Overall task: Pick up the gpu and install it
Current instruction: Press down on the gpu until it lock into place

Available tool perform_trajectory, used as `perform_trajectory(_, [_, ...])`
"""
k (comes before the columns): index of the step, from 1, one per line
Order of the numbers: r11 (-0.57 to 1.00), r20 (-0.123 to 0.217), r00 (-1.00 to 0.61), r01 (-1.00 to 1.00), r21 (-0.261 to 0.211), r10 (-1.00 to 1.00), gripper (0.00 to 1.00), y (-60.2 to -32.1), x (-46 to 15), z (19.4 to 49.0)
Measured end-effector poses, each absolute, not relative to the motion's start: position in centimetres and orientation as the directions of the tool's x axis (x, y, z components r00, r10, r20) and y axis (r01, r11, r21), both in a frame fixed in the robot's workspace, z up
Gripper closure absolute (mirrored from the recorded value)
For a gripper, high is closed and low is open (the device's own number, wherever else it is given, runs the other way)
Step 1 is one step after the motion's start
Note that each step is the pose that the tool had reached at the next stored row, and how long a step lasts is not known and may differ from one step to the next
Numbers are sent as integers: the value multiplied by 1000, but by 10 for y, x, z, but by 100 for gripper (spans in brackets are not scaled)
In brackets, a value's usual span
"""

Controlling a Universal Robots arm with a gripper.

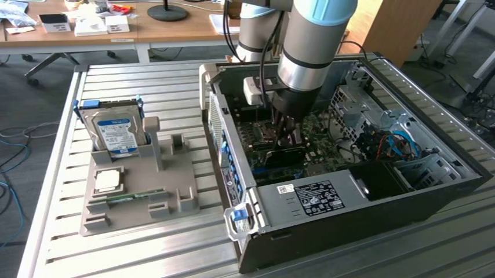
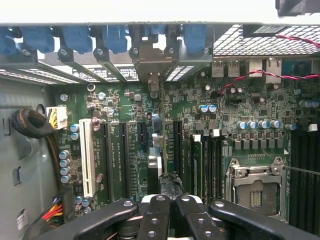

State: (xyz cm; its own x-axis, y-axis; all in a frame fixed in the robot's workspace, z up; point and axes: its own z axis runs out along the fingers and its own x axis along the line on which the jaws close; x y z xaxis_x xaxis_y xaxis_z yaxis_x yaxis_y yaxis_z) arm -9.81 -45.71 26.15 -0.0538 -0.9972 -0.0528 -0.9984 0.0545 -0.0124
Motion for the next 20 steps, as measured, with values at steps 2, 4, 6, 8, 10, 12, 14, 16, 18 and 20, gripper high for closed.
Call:
perform_trajectory(2, [54, -53, -54, -998, -12, -997, 89, -457, -98, 261])
perform_trajectory(4, [55, -53, -54, -998, -12, -997, 89, -457, -98, 261])
perform_trajectory(6, [55, -53, -54, -998, -12, -997, 89, -457, -99, 261])
perform_trajectory(8, [55, -52, -54, -998, -13, -997, 89, -457, -100, 261])
perform_trajectory(10, [54, -53, -54, -998, -13, -997, 89, -457, -100, 260])
perform_trajectory(12, [54, -53, -54, -998, -13, -997, 89, -457, -100, 260])
perform_trajectory(14, [55, -53, -54, -998, -13, -997, 89, -457, -100, 260])
perform_trajectory(16, [55, -53, -54, -998, -13, -997, 89, -457, -100, 260])
perform_trajectory(18, [55, -53, -54, -998, -13, -997, 89, -457, -100, 260])
perform_trajectory(20, [55, -53, -54, -998, -13, -997, 89, -457, -100, 260])
